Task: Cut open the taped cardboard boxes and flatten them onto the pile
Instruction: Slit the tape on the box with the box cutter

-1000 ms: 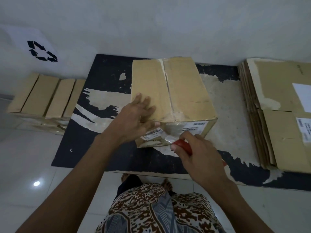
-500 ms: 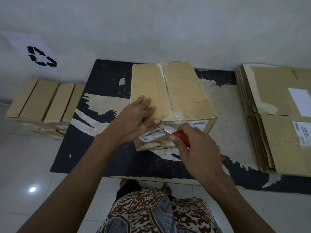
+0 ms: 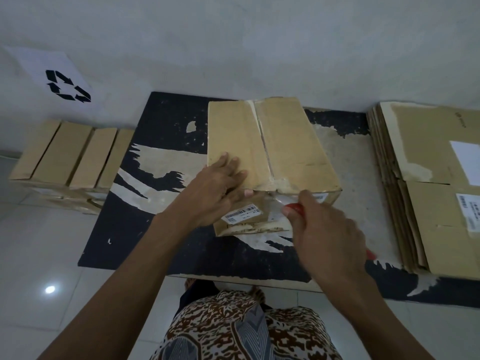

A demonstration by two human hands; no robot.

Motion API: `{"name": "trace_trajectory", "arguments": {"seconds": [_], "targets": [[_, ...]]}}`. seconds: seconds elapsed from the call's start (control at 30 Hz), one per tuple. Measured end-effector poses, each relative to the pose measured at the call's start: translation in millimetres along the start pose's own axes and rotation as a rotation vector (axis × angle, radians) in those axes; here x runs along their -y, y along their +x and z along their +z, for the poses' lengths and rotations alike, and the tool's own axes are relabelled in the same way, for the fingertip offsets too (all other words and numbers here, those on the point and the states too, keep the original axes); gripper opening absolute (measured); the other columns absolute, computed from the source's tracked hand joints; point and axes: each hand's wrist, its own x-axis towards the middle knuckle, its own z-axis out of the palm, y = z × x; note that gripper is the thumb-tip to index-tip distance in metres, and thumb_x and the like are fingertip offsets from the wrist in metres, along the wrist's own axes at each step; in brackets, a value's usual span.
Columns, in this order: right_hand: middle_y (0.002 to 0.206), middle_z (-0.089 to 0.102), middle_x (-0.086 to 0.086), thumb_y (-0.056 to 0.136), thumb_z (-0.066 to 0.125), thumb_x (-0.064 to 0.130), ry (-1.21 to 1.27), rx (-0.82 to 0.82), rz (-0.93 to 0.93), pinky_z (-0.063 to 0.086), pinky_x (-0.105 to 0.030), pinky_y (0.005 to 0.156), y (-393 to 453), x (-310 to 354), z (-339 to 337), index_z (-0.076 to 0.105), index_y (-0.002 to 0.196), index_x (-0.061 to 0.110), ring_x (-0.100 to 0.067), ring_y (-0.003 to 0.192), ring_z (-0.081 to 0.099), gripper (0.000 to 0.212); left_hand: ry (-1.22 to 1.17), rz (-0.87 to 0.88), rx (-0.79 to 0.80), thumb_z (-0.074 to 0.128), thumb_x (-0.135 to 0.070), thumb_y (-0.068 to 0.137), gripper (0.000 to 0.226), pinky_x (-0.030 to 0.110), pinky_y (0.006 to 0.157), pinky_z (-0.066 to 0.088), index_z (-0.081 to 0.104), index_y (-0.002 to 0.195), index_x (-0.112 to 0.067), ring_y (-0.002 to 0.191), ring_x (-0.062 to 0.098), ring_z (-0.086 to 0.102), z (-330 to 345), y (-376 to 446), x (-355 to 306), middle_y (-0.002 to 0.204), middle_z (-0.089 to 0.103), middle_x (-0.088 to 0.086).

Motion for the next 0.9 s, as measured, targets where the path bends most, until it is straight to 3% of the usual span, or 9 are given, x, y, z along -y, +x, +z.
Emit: {"name": "trace_trajectory", "arguments": {"seconds": [0.07,0.2,0.27,0.4,0.5,0.57,0.63,0.77,0.9], "targets": [[0.085,0.060,0.005,0.097,0.032,0.061,-0.019,0.009,0.034,0.041,-0.032,0.067,1,-11,-4,0.047,0.106,0.031,-0.019,0.075,0.059,0.034,-0.025,0.019,-0.020,0.043,-0.058,0.090,0.076,0.051,0.122,0.020,0.050,0.140,-0.001,0.151,0.026,0.013,3,0,0,0.157,0.029,0.015],[0.081,0.055,0.006,0.097,0.037,0.059,-0.085,0.052,-0.006,0.033,-0.030,0.059,4,-12,-2,0.048,0.101,0.029,-0.016,0.068,0.049,0.032,0.067,0.026,0.041,0.028,-0.065,0.090,0.085,0.065,0.115,0.024,0.047,0.143,-0.002,0.152,0.029,0.006,17,0,8,0.160,0.023,0.017],[0.082,0.056,0.005,0.097,0.038,0.059,-0.074,0.069,-0.018,0.034,-0.030,0.059,3,-11,5,0.049,0.101,0.027,-0.016,0.069,0.051,0.033,0.080,0.014,0.065,0.034,-0.062,0.091,0.080,0.067,0.116,0.020,0.048,0.143,-0.002,0.153,0.030,0.004,22,-3,12,0.161,0.021,0.017],[0.088,0.061,0.001,0.097,0.042,0.058,-0.029,0.048,-0.037,0.037,-0.030,0.063,-6,-19,27,0.054,0.108,0.025,-0.018,0.072,0.055,0.036,0.073,-0.060,0.096,0.062,-0.024,0.094,0.058,0.062,0.121,0.004,0.044,0.147,-0.007,0.153,0.024,-0.006,31,-12,11,0.165,0.012,0.010],[0.086,0.063,-0.003,0.096,0.049,0.053,0.045,-0.014,-0.063,0.045,-0.032,0.062,-10,-26,40,0.058,0.108,0.022,-0.022,0.071,0.060,0.035,0.030,0.056,-0.083,0.060,-0.018,0.080,0.032,0.051,0.121,0.019,0.071,0.107,-0.004,0.142,0.030,0.038,34,-7,4,0.140,0.055,0.015],[0.083,0.064,-0.003,0.096,0.054,0.051,0.071,-0.046,-0.068,0.047,-0.032,0.060,-12,-29,45,0.060,0.108,0.021,-0.022,0.067,0.060,0.033,-0.009,0.084,-0.230,0.056,-0.014,0.080,0.020,0.045,0.100,0.050,0.072,0.084,-0.002,0.104,0.027,0.064,40,3,-8,0.102,0.070,0.012],[0.083,0.063,-0.002,0.096,0.053,0.051,0.083,-0.042,-0.050,0.045,-0.031,0.059,-14,-31,48,0.060,0.109,0.021,-0.021,0.067,0.059,0.034,-0.008,-0.001,-0.263,0.060,-0.010,0.086,0.016,0.045,0.082,0.053,0.072,0.088,0.001,0.091,0.026,0.059,49,17,-24,0.097,0.062,0.013],[0.082,0.062,0.000,0.096,0.051,0.053,0.115,-0.031,-0.021,0.043,-0.030,0.059,-16,-31,50,0.059,0.110,0.021,-0.020,0.068,0.058,0.035,0.017,-0.308,-0.114,0.053,-0.033,0.099,0.029,0.040,0.098,0.034,0.061,0.090,-0.006,0.108,0.026,0.037,59,43,-47,0.115,0.033,0.008],[0.081,0.063,-0.002,0.097,0.050,0.052,0.098,-0.053,-0.014,0.050,-0.036,0.059,-18,-28,51,0.058,0.107,0.021,-0.024,0.068,0.062,0.034,-0.059,-0.477,-0.059,0.055,-0.040,0.097,0.033,0.036,0.096,0.027,0.059,0.084,-0.010,0.112,0.028,0.030,59,59,-53,0.118,0.024,0.006]]}}
